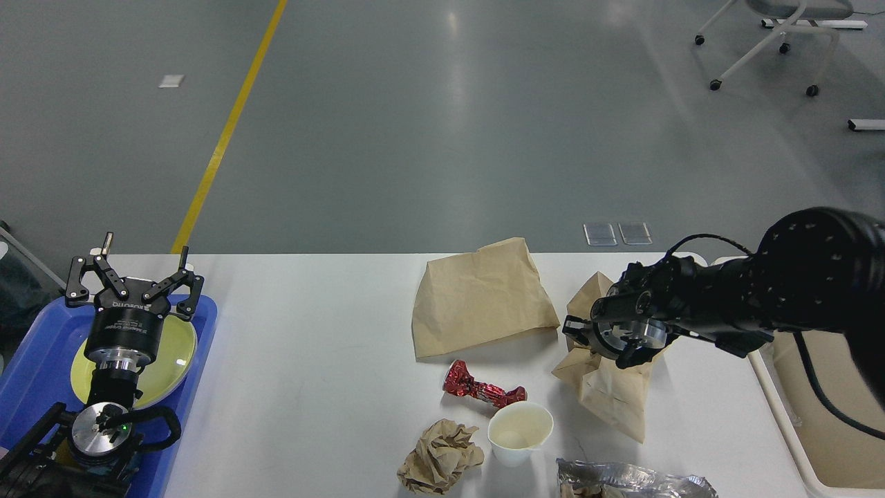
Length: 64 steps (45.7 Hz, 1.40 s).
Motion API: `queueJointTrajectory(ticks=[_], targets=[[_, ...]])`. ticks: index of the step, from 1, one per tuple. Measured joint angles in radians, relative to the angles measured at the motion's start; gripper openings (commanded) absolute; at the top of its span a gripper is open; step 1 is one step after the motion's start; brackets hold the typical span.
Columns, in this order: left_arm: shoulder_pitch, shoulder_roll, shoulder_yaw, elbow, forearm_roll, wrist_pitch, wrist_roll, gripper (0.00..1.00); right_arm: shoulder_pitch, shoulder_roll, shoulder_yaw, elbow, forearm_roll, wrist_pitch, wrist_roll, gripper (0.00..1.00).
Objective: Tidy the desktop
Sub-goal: 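Grasp the top of the brown paper bag with the right gripper, then lift the paper bag and drop it into the white bin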
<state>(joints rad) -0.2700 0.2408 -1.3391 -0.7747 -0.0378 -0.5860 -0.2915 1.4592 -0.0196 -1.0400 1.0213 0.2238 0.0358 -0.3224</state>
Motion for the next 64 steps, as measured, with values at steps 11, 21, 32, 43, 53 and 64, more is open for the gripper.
queueJointTrajectory(ticks=[11, 21, 32, 43, 53, 64], targets=[[0.0, 0.0, 0.0, 0.0, 0.0, 0.0, 0.0, 0.96, 0.248, -0.159, -0.026, 0.153, 0.003, 0.236, 0.002, 0.0], [0.0, 0.0, 0.0, 0.0, 0.0, 0.0, 0.0, 0.96, 0.525, -0.221, -0.098, 0.29, 0.002, 0.418, 0.002, 0.0], [0.0, 0.0, 0.0, 0.0, 0.0, 0.0, 0.0, 0.96, 0.873, -0.199, -0.153, 0.486, 0.0, 0.55, 0.002, 0.0], [0.0, 0.0, 0.0, 0.0, 0.001, 0.0, 0.0, 0.96, 1.052, -0.165, -0.153, 0.558, 0.0, 0.662, -0.001, 0.0], [0.0, 0.0, 0.0, 0.0, 0.0, 0.0, 0.0, 0.96, 1.031, -0.226, -0.217, 0.532, 0.005, 0.609, -0.004, 0.0], [0.0, 0.0, 0.0, 0.0, 0.0, 0.0, 0.0, 0.96, 0.897, -0.385, -0.368, 0.416, -0.005, 0.489, -0.007, 0.0]])
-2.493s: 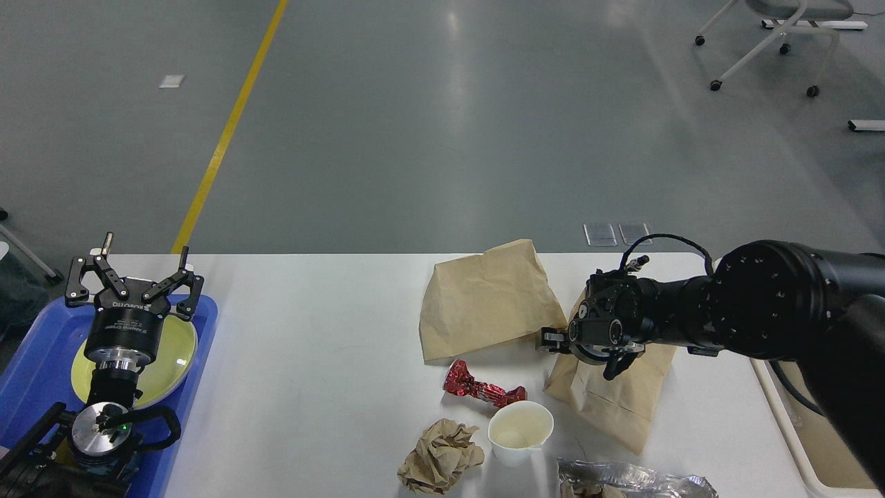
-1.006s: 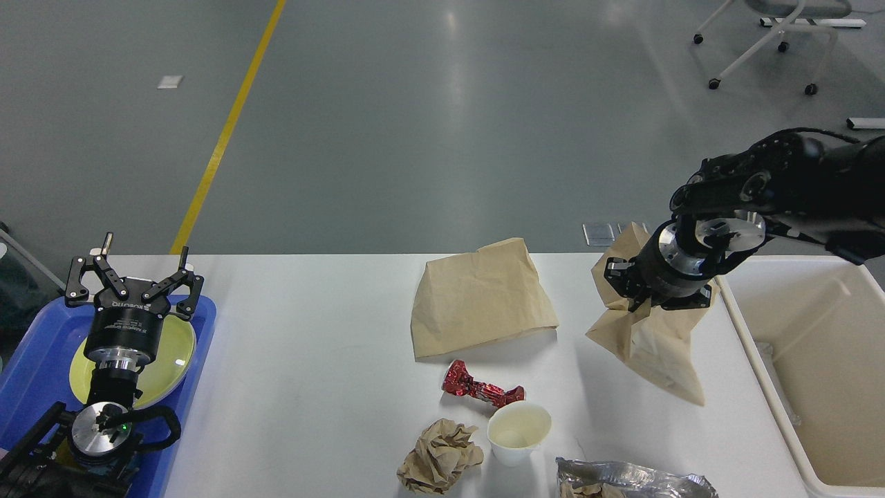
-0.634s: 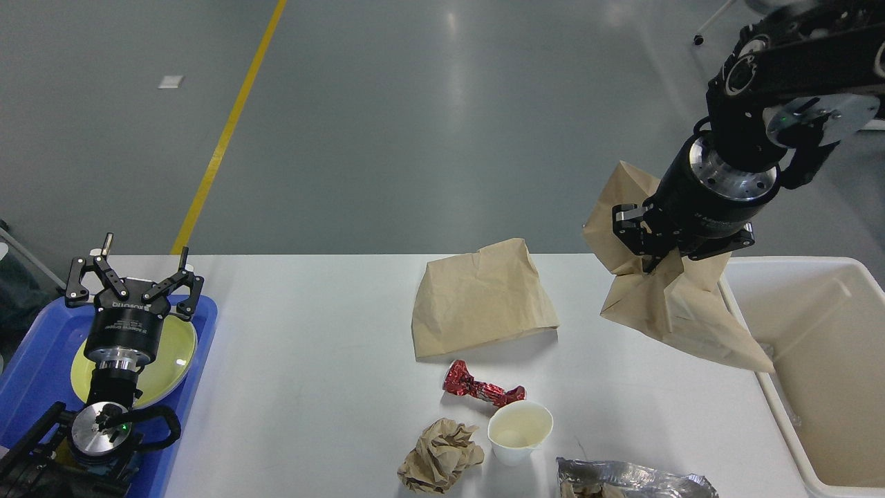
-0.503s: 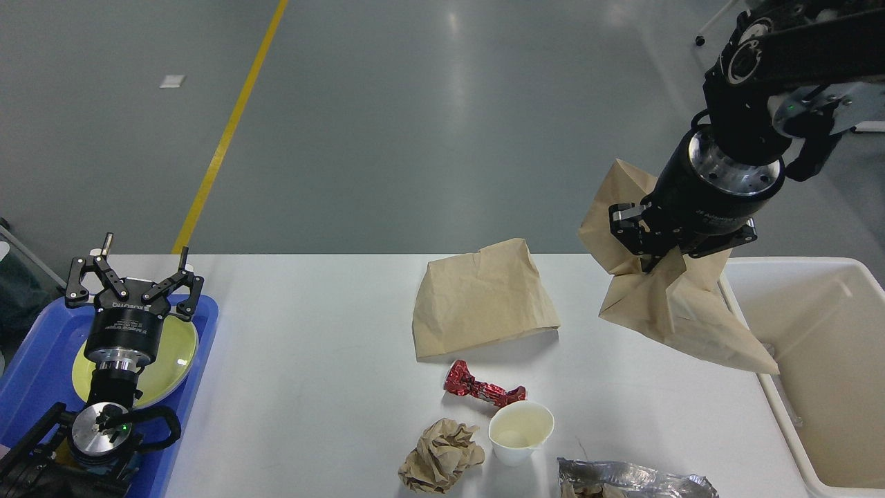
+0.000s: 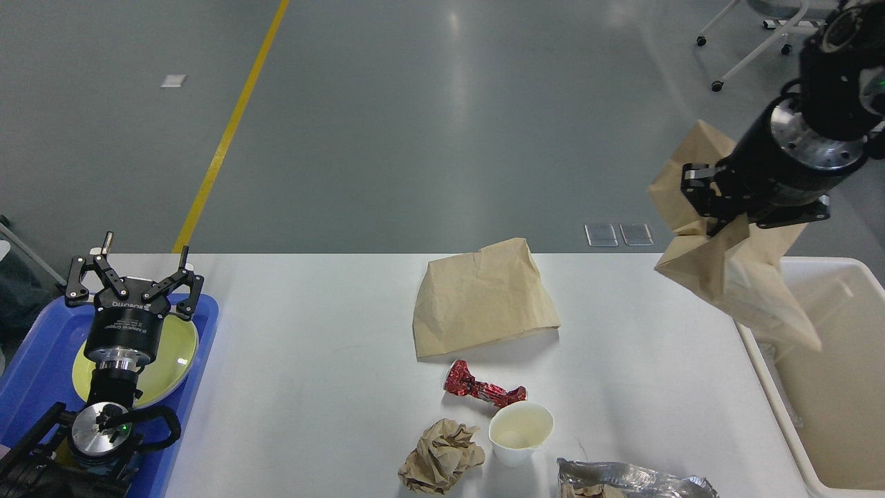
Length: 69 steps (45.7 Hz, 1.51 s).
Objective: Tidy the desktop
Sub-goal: 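Lift the paper bag and drop it into the white bin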
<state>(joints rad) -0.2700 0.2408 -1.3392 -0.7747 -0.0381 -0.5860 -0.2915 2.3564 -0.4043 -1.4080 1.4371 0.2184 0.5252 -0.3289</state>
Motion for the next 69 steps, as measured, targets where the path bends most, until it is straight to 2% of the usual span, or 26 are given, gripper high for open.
queueJointTrajectory(ticks=[5, 11, 20, 27, 32, 41, 48, 55, 67, 68, 69], targets=[[0.0, 0.0, 0.001, 0.0, 0.0, 0.0, 0.0, 0.96, -0.129, -0.102, -0.011, -0.124, -0.02, -0.017, -0.002, 0.0], [0.0, 0.0, 0.001, 0.0, 0.0, 0.0, 0.0, 0.96, -0.352, -0.149, 0.019, -0.317, -0.06, -0.023, -0.003, 0.0], [0.0, -0.001, 0.001, 0.0, 0.0, 0.0, 0.0, 0.96, -0.711, -0.226, 0.221, -0.613, -0.072, -0.028, -0.002, 0.0], [0.0, 0.0, 0.0, 0.0, 0.001, 0.0, 0.0, 0.96, -0.97, -0.23, 0.376, -0.833, -0.076, -0.064, 0.0, 0.0], [0.0, 0.0, 0.0, 0.0, 0.001, 0.0, 0.0, 0.96, -1.134, -0.186, 0.449, -0.952, -0.078, -0.146, 0.002, 0.0], [0.0, 0.0, 0.0, 0.0, 0.0, 0.0, 0.0, 0.96, -1.355, -0.092, 0.515, -1.085, -0.104, -0.389, 0.007, 0.0], [0.0, 0.0, 0.0, 0.0, 0.001, 0.0, 0.0, 0.96, -1.491, -0.028, 0.531, -1.169, -0.106, -0.536, 0.008, 0.0], [0.0, 0.0, 0.0, 0.0, 0.0, 0.0, 0.0, 0.96, -1.585, 0.022, 0.533, -1.226, -0.106, -0.584, 0.01, 0.0], [0.0, 0.0, 0.0, 0.0, 0.001, 0.0, 0.0, 0.96, -1.62, 0.067, 0.535, -1.235, -0.105, -0.635, 0.01, 0.0], [0.0, 0.0, 0.0, 0.0, 0.001, 0.0, 0.0, 0.96, -1.62, 0.072, 0.535, -1.235, -0.105, -0.638, 0.01, 0.03], [0.0, 0.0, 0.0, 0.0, 0.001, 0.0, 0.0, 0.96, -1.621, 0.076, 0.535, -1.235, -0.105, -0.641, 0.01, 0.15]])
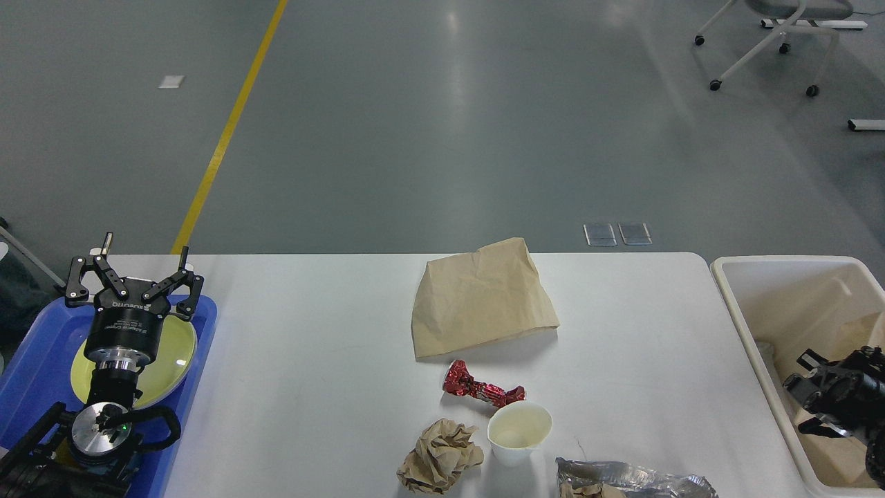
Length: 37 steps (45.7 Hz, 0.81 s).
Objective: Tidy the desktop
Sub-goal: 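Lift the paper bag and drop it into the white bin, then raise the right gripper out of the bin toward the other paper bag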
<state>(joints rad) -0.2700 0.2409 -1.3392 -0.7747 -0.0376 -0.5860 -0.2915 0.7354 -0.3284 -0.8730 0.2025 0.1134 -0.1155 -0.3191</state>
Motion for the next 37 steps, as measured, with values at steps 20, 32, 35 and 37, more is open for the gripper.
queueJointTrajectory(ticks=[20, 32, 35, 37], targets=[[0.0, 0.0, 0.0, 0.0, 0.0, 0.0, 0.0, 0.96, -0.008, 0.018, -0.003, 0.01, -0.002, -0.109, 0.0, 1.0], [0.0, 0.0, 0.0, 0.0, 0.0, 0.0, 0.0, 0.96, 0.06, -0.005, -0.008, 0.046, -0.006, -0.062, 0.0, 1.0], [0.0, 0.0, 0.0, 0.0, 0.0, 0.0, 0.0, 0.96, 0.124, -0.039, -0.018, 0.101, -0.024, -0.017, 0.0, 1.0], [0.0, 0.0, 0.0, 0.0, 0.0, 0.0, 0.0, 0.96, 0.181, -0.07, -0.022, 0.154, -0.056, 0.022, -0.001, 1.0]])
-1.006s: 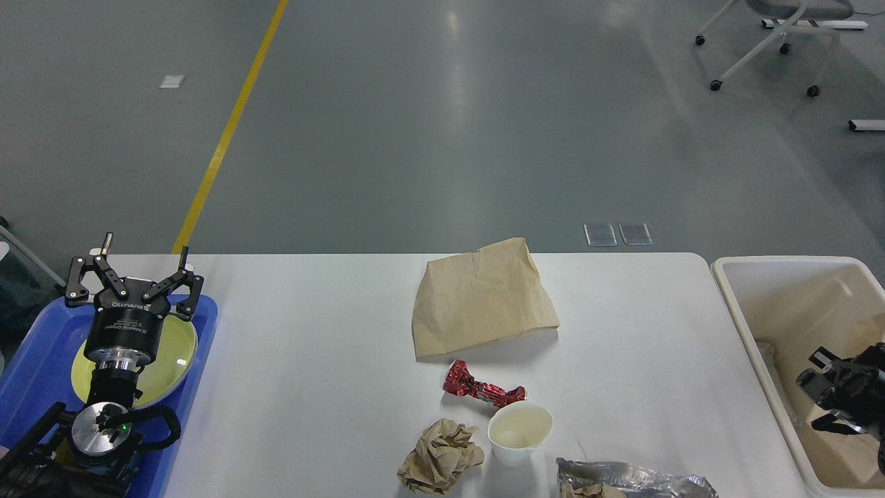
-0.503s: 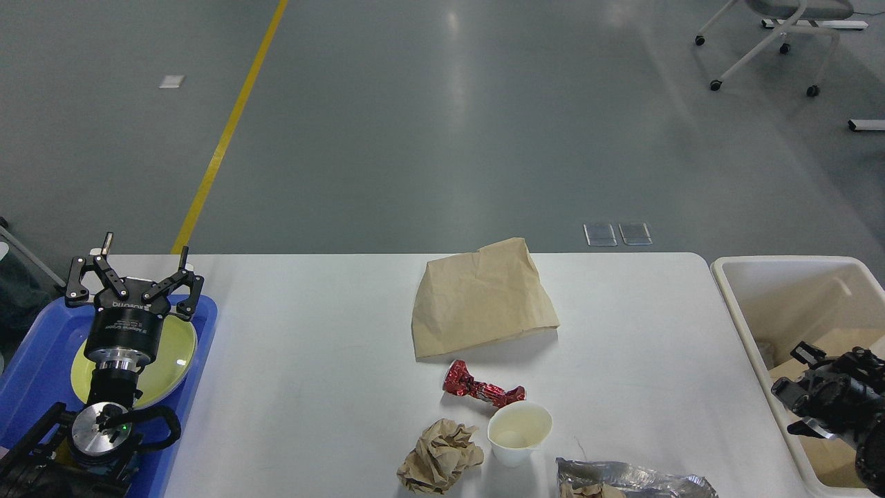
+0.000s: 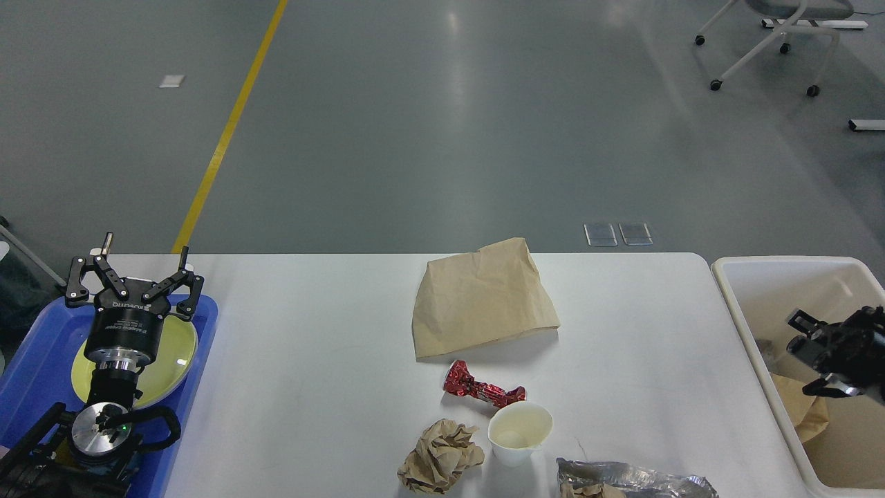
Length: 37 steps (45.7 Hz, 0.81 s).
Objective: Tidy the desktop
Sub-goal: 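Raise the right gripper out of the bin toward the other paper bag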
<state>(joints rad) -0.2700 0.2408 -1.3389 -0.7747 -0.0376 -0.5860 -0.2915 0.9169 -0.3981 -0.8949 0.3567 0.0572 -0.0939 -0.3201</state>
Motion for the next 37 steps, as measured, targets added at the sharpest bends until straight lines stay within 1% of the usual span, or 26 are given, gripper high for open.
queueJointTrajectory(ticks=[5, 8, 14, 16, 17, 20, 25, 29, 33, 37], targets=[[0.0, 0.0, 0.0, 0.0, 0.0, 0.0, 0.0, 0.96, 0.168, -0.064, -0.006, 0.163, -0.14, 0.1, -0.001, 1.0], [0.0, 0.0, 0.0, 0.0, 0.0, 0.0, 0.0, 0.96, 0.28, -0.096, -0.014, 0.269, -0.239, 0.178, -0.004, 1.0], [0.0, 0.0, 0.0, 0.0, 0.0, 0.0, 0.0, 0.96, 0.499, -0.107, -0.073, 0.424, -0.352, 0.371, -0.008, 1.0], [0.0, 0.0, 0.0, 0.0, 0.0, 0.0, 0.0, 0.96, 0.569, -0.098, -0.096, 0.46, -0.361, 0.429, -0.008, 1.0], [0.0, 0.0, 0.0, 0.0, 0.0, 0.0, 0.0, 0.96, 0.63, -0.09, -0.115, 0.493, -0.364, 0.474, -0.008, 1.0], [0.0, 0.0, 0.0, 0.0, 0.0, 0.0, 0.0, 0.96, 0.74, -0.072, -0.142, 0.557, -0.365, 0.544, -0.009, 1.0], [0.0, 0.0, 0.0, 0.0, 0.0, 0.0, 0.0, 0.96, 0.911, -0.027, -0.183, 0.678, -0.364, 0.637, -0.011, 1.0], [0.0, 0.0, 0.0, 0.0, 0.0, 0.0, 0.0, 0.96, 1.044, 0.036, -0.207, 0.775, -0.354, 0.718, -0.011, 1.0], [0.0, 0.0, 0.001, 0.0, 0.0, 0.0, 0.0, 0.96, 1.167, 0.09, -0.215, 0.848, -0.304, 0.806, -0.011, 1.0], [0.0, 0.0, 0.001, 0.0, 0.0, 0.0, 0.0, 0.96, 1.277, 0.128, -0.216, 0.9, -0.207, 0.87, -0.011, 1.0]])
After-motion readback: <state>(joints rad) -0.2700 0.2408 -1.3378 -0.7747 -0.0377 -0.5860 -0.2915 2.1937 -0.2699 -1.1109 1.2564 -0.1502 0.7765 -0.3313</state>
